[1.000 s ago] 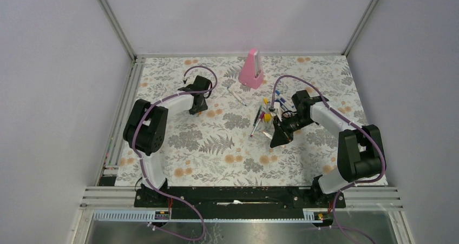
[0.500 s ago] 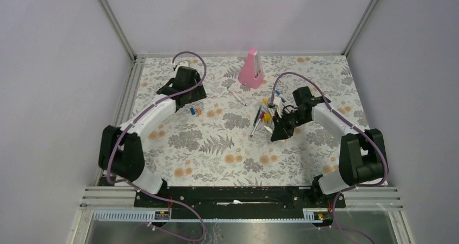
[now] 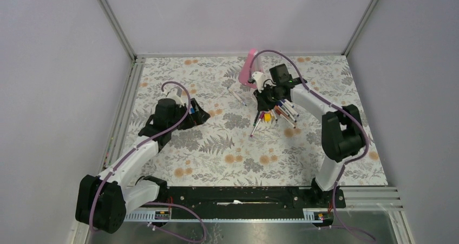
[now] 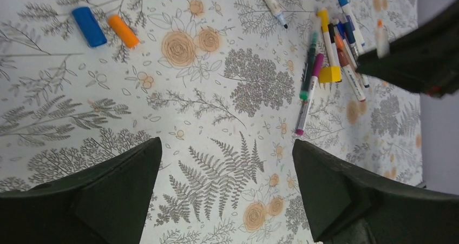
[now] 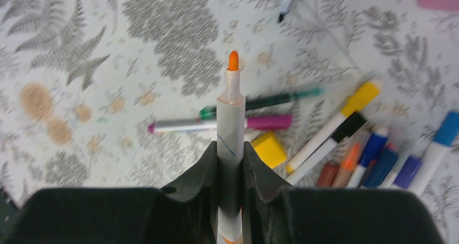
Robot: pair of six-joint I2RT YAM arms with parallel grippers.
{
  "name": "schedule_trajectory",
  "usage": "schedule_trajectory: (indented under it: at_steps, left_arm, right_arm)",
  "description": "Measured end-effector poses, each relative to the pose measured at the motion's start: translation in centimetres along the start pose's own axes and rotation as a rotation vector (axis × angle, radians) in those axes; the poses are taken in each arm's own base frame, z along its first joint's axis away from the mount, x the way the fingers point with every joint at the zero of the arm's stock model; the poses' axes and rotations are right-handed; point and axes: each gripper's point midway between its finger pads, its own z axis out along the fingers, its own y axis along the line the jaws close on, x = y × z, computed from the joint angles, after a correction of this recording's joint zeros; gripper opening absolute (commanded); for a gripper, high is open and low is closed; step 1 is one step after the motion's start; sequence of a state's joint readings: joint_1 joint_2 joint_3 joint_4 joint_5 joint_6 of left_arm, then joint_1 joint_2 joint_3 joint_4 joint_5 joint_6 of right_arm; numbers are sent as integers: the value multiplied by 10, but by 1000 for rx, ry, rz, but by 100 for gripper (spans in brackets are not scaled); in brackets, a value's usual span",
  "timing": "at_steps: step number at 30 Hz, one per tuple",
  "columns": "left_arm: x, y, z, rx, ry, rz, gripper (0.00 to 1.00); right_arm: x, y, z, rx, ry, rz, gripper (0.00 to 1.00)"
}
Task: Open the pen caps
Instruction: Place the pen at the center of the board.
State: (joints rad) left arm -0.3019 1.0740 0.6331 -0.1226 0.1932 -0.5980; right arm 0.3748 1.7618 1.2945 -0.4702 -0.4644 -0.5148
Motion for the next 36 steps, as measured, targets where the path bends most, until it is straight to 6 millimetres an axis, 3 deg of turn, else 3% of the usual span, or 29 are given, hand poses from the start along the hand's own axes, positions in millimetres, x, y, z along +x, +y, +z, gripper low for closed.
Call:
schedule_trajectory:
  at_steps: [3,7,15,26,36]
  left_arm:
    - [9,1,-2,33,-4,-38,99]
    - [0,-5,-1,68,-38,-50,99]
    - [-7,-13,0,109,-59,-42,99]
    - [-9,-17,1,131,-61,-38,99]
    - [-7,-17,0,135,-51,-41,99]
  right_arm:
    - [-21,-19,24,55,5,-4,8]
    - [-38,-40,48,121,13,-4,11]
    - [-55,-68,84,186,20,37,15]
    - [-78,-90,118,193,-2,93,19]
    - [-70,-91,127,183,30,119,26]
